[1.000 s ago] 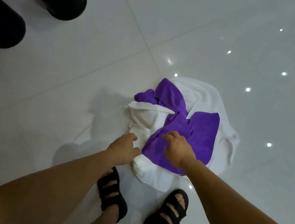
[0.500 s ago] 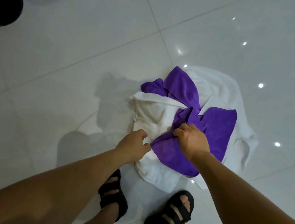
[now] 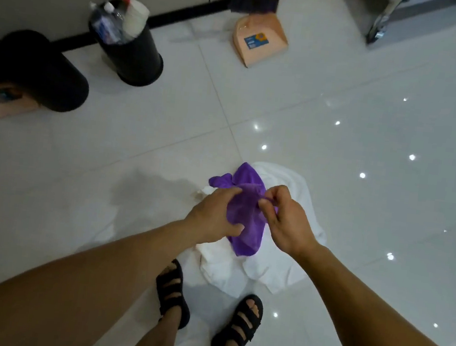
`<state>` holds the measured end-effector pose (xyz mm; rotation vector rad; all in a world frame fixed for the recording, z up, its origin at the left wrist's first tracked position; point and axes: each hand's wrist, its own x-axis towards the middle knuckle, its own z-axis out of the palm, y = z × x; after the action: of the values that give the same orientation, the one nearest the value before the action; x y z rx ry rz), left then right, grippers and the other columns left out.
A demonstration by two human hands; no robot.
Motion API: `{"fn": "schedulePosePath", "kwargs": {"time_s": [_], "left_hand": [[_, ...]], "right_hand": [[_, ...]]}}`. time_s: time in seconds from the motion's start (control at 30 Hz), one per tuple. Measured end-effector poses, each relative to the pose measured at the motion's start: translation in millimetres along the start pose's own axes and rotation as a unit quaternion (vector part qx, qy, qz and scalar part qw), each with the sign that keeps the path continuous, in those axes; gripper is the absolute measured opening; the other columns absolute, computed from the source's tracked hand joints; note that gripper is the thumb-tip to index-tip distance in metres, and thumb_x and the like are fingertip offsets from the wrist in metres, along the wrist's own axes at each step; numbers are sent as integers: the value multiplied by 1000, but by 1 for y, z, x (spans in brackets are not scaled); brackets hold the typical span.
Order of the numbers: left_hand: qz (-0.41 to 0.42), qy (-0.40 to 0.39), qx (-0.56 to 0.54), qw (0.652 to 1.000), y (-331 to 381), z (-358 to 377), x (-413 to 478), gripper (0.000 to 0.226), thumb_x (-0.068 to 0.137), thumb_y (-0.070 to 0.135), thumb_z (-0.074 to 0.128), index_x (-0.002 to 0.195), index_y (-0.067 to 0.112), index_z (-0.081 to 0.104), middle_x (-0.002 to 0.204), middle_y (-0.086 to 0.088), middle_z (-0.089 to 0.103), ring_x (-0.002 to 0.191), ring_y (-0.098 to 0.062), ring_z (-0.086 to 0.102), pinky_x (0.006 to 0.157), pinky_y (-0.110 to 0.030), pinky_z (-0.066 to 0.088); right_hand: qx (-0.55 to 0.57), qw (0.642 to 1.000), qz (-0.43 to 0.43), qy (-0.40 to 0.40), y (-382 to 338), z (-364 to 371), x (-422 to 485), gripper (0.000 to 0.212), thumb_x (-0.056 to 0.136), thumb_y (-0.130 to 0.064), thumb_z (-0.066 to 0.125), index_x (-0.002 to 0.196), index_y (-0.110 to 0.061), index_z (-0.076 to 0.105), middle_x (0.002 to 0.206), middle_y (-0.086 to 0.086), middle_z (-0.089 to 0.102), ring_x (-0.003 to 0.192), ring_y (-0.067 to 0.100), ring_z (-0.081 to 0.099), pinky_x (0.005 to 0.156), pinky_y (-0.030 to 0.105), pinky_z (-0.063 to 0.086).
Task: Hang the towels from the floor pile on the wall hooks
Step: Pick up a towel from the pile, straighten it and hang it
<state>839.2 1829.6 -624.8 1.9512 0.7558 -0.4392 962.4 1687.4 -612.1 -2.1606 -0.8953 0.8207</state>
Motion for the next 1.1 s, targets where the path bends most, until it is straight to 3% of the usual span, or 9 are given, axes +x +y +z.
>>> {"fn": "schedulePosePath", "kwargs": {"time_s": [0.13, 0.27, 0.4, 0.57, 0.73, 0.83, 0.93, 1.0, 1.1], "left_hand": [[34, 54, -22, 998, 58, -45, -47, 45, 64, 45, 65, 107, 32, 59, 101, 14, 57, 95, -12, 58, 81, -27, 47], [23, 100, -34, 994, 101, -85, -98, 8, 81, 32, 57, 80, 27, 51, 83, 4, 63, 76, -18, 59, 63, -26, 44], [19, 200, -53, 978, 144, -128, -159, 15, 86, 27, 52, 74, 24, 43, 71, 4, 54, 65, -14, 50, 52, -27, 33], [66, 296, -30, 952, 185, -175, -246, 22, 88, 28, 54, 73, 28, 38, 68, 9, 46, 58, -5, 42, 49, -14, 35], [86, 396, -38, 913, 201, -214, -330, 23, 85, 15, 61, 88, 33, 45, 80, 13, 50, 63, 5, 49, 52, -8, 35], [48, 441, -27, 896, 197, -234, -371, 39, 87, 21, 63, 122, 22, 47, 101, 4, 56, 87, -15, 57, 71, -24, 43], [-1, 487, -13, 873, 193, -256, -408, 15, 87, 31, 63, 86, 16, 63, 82, -3, 61, 78, -22, 57, 60, -28, 38], [-8, 503, -46, 863, 189, -269, -432, 30, 88, 35, 60, 64, 17, 59, 65, -1, 59, 64, -20, 55, 53, -29, 34], [52, 514, -200, 832, 182, -287, -468, 24, 83, 32, 62, 64, 18, 63, 64, 2, 63, 63, -17, 57, 57, -28, 39]], "right_hand": [[121, 991, -19, 60, -86, -51, -13, 15, 99, -23, 50, 89, -33, 43, 82, -14, 58, 71, 4, 56, 66, 24, 46], [197, 971, -52, 126, -160, -93, -28, 14, 96, -27, 56, 86, -32, 47, 74, -14, 55, 64, -2, 52, 64, 23, 44], [211, 971, -82, 77, -211, -135, -52, 22, 85, -35, 71, 86, -20, 55, 75, -9, 58, 64, 1, 55, 62, 25, 48], [121, 977, -114, -132, -265, -173, -80, 41, 56, -30, 93, 88, -19, 68, 76, -3, 70, 68, 12, 67, 58, 23, 55], [-23, 976, -188, -109, -338, -193, -94, 27, 72, -27, 83, 86, -9, 67, 81, 10, 67, 72, 21, 61, 67, 40, 52], [49, 971, -220, -84, -391, -190, -111, 16, 78, -23, 76, 83, -12, 66, 74, 5, 65, 68, 17, 58, 62, 35, 49], [229, 945, -218, -83, -440, -176, -130, 15, 81, -14, 73, 84, -16, 58, 70, -4, 65, 63, 11, 62, 56, 27, 50], [291, 929, -205, -104, -465, -159, -143, 14, 85, -13, 69, 91, -15, 57, 75, 0, 67, 65, 14, 65, 51, 26, 52], [332, 909, -220, -125, -491, -132, -160, 13, 85, -15, 71, 94, -15, 61, 89, 10, 70, 74, 19, 67, 53, 23, 54]]}}
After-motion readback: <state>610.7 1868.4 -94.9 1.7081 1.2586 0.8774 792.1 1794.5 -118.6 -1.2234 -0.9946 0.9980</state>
